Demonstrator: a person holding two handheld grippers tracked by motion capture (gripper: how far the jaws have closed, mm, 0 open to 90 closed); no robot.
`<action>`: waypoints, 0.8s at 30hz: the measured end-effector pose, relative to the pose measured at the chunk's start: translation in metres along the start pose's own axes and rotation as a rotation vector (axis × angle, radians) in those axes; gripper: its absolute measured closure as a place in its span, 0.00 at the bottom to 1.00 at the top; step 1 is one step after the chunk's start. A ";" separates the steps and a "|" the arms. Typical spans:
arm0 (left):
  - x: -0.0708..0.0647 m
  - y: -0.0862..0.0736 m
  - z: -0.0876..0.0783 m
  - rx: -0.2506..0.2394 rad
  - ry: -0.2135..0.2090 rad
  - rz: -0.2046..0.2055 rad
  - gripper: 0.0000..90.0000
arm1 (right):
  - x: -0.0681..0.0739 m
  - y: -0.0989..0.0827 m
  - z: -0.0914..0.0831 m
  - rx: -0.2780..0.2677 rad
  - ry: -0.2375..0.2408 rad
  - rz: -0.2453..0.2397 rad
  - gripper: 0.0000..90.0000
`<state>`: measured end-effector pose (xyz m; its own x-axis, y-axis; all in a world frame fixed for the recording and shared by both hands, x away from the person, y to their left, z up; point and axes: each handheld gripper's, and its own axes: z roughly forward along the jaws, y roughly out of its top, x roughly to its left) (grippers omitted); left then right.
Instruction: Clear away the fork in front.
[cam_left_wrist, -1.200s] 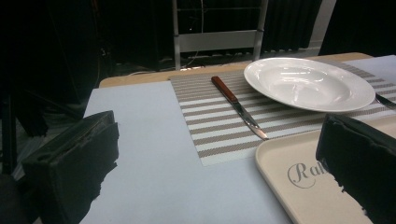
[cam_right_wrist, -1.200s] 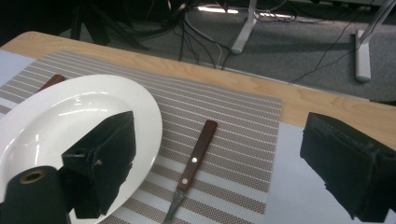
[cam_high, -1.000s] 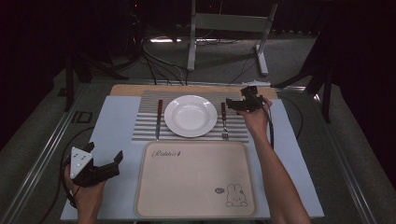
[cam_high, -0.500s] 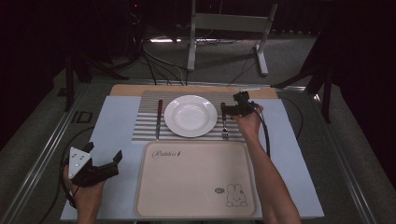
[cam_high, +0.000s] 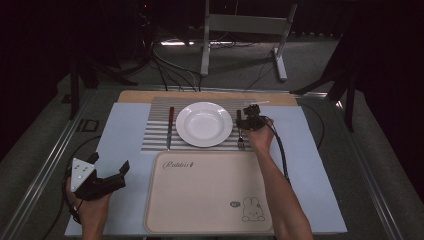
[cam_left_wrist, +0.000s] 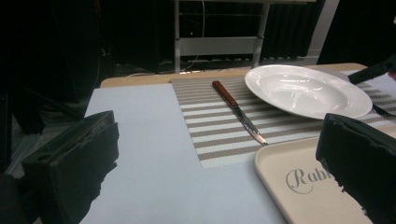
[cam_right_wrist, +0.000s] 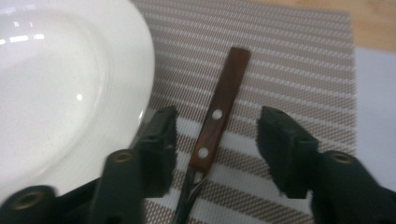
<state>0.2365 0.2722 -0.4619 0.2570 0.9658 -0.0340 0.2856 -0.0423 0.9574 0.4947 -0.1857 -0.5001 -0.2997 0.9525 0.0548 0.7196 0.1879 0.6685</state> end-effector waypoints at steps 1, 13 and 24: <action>0.000 0.000 0.000 0.001 0.000 0.002 0.00 | 0.000 -0.002 0.002 0.007 -0.003 0.000 0.59; -0.001 0.000 0.001 0.006 -0.001 0.008 0.00 | -0.008 -0.011 0.005 0.080 0.032 0.006 0.86; -0.004 0.000 0.004 0.020 -0.004 0.025 0.00 | -0.021 -0.012 -0.009 0.197 -0.003 -0.059 0.86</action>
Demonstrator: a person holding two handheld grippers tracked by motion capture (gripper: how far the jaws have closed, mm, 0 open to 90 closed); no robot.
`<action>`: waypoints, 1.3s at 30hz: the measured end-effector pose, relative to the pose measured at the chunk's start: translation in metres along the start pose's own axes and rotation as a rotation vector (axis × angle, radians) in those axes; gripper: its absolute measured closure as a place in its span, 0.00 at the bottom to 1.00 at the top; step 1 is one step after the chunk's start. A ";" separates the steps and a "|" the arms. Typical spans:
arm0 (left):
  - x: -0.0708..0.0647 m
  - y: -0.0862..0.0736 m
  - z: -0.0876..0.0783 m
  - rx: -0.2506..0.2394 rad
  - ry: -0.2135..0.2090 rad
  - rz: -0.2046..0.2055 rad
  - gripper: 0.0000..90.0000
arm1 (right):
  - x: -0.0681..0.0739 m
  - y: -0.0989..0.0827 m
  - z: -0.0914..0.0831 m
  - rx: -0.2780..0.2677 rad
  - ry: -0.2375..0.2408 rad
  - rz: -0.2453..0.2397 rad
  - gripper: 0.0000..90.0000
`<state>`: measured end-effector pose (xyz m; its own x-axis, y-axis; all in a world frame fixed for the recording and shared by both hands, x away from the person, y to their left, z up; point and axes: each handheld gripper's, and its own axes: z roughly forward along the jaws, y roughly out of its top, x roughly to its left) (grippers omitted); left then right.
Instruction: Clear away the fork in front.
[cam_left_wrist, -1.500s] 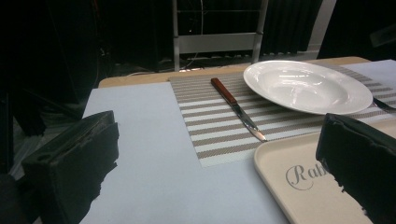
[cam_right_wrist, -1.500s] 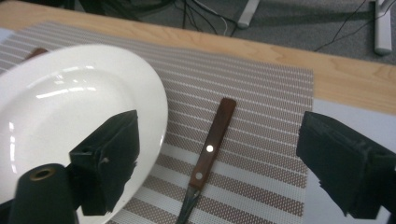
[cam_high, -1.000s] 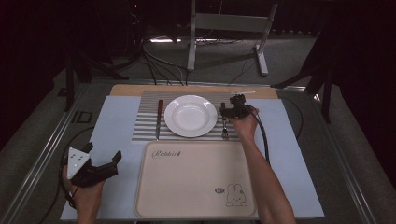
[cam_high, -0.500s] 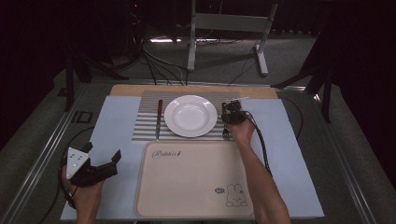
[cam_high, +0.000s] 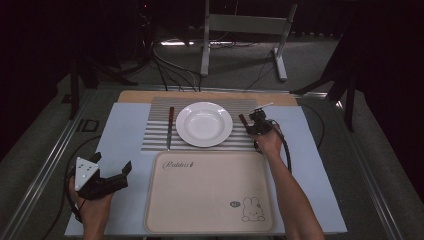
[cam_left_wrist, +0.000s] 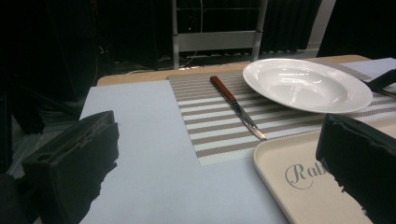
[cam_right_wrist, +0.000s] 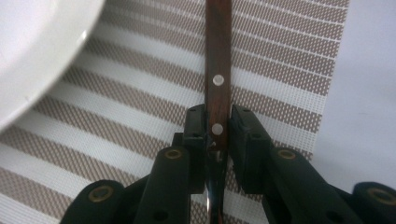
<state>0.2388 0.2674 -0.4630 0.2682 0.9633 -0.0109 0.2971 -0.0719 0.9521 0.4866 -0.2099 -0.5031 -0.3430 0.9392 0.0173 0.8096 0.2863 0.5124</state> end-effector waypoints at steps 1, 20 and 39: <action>0.000 0.000 0.000 0.002 0.000 0.001 0.00 | 0.002 0.001 0.000 0.018 -0.015 -0.022 0.86; 0.000 -0.001 0.004 0.015 -0.005 0.003 0.00 | 0.005 0.000 -0.007 0.016 0.003 -0.045 0.87; -0.009 0.003 0.007 0.028 -0.025 -0.006 0.00 | 0.015 -0.002 -0.066 -0.264 0.106 -0.073 0.87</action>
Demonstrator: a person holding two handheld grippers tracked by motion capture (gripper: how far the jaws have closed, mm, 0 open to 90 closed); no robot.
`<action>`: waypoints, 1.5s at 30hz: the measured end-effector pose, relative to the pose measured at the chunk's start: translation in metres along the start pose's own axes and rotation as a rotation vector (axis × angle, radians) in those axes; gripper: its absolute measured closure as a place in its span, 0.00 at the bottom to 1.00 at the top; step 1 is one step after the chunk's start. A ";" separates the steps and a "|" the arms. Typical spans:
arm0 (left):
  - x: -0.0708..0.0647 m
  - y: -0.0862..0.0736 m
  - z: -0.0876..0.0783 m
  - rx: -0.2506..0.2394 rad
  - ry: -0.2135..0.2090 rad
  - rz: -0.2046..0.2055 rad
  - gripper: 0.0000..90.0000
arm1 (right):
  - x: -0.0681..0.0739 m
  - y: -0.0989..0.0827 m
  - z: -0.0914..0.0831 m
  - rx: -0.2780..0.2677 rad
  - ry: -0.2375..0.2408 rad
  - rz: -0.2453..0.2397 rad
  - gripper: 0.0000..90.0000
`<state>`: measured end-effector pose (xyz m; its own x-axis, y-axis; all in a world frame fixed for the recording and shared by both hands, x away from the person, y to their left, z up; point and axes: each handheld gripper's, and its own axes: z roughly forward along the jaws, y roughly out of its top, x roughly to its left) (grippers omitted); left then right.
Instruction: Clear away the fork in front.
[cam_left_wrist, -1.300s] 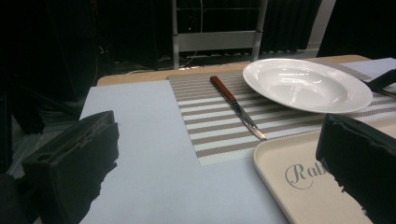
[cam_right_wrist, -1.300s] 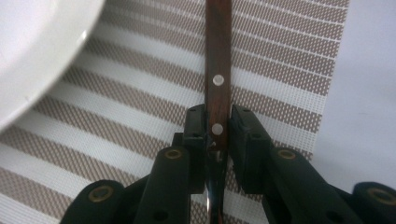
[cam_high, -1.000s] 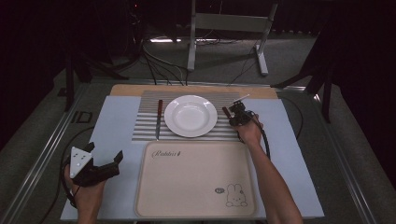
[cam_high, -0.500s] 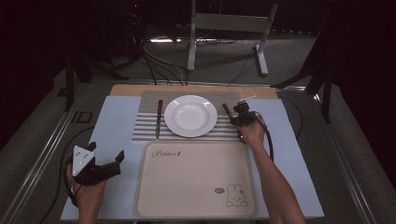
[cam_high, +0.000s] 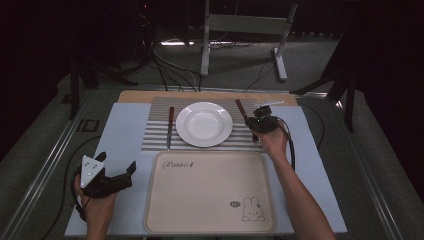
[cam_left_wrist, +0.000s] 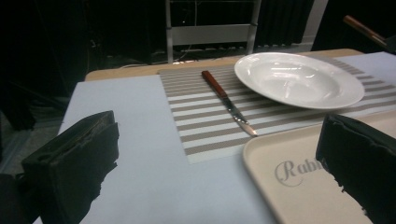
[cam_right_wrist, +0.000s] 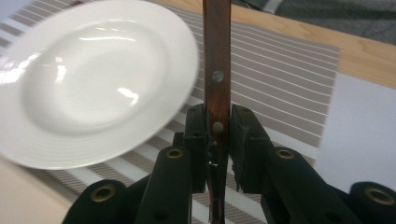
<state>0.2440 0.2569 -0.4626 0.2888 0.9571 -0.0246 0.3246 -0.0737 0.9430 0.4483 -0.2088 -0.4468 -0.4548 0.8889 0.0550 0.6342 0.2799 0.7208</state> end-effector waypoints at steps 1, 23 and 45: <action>-0.002 0.002 0.001 0.011 0.005 -0.003 0.00 | 0.002 0.000 -0.001 -0.006 0.006 -0.002 0.87; -0.045 0.047 0.036 0.054 -0.126 -0.001 0.00 | 0.061 -0.003 -0.032 -0.130 0.151 -0.083 0.87; -0.077 0.070 0.075 0.078 -0.205 -0.019 0.00 | 0.102 -0.008 -0.043 -0.193 0.241 -0.132 0.87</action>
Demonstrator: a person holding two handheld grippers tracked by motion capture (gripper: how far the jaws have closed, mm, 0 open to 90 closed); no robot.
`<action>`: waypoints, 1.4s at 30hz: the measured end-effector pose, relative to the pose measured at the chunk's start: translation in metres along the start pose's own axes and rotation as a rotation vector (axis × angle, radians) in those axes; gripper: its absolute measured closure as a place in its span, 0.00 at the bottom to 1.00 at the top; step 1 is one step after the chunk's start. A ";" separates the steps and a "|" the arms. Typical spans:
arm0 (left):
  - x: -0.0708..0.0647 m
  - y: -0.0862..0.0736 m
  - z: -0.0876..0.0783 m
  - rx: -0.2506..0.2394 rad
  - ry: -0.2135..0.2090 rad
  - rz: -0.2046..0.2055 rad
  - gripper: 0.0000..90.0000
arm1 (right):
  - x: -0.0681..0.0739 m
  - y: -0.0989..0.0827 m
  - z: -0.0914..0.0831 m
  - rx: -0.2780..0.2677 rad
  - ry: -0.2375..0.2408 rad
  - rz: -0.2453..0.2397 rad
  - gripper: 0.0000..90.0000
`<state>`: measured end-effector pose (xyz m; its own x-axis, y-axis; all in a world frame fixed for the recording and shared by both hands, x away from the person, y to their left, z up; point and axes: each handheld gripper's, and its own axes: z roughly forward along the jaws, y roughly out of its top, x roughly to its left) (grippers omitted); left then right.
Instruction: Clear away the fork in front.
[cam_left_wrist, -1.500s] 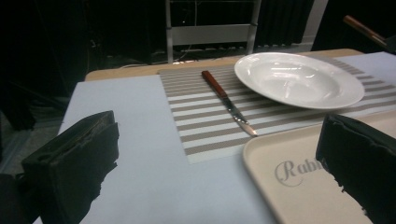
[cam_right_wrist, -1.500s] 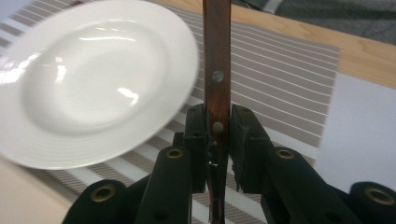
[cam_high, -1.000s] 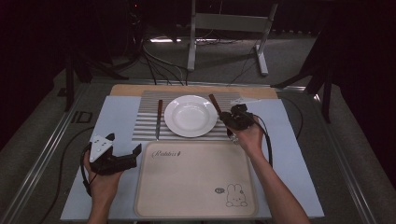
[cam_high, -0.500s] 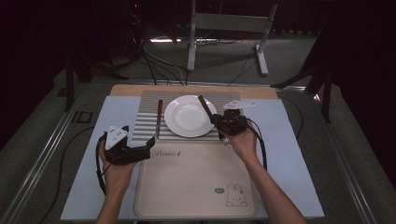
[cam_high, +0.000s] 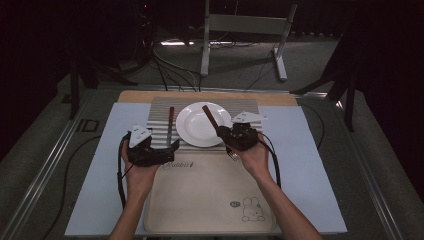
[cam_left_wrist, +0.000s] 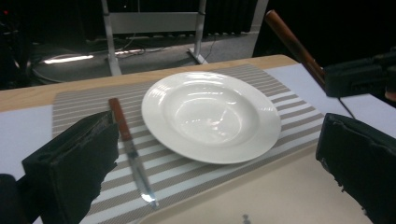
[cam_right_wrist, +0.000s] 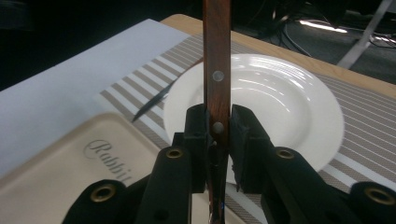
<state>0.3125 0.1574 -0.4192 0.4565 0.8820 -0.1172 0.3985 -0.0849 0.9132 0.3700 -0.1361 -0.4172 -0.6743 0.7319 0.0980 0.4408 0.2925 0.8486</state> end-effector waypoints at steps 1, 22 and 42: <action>-0.002 0.002 0.004 0.000 -0.012 -0.007 0.00 | 0.002 0.000 0.000 -0.002 0.004 -0.002 0.87; -0.034 0.022 0.040 0.025 -0.154 -0.096 0.40 | 0.039 -0.005 0.002 -0.073 0.066 -0.048 0.87; -0.042 0.021 0.048 0.002 -0.271 -0.150 0.90 | 0.045 -0.013 0.005 -0.111 0.084 -0.048 0.66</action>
<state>0.3394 0.0967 -0.4141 0.5877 0.7292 -0.3506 0.4788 0.0359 0.8772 0.3365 -0.1039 -0.4263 -0.7422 0.6635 0.0947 0.3417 0.2530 0.9051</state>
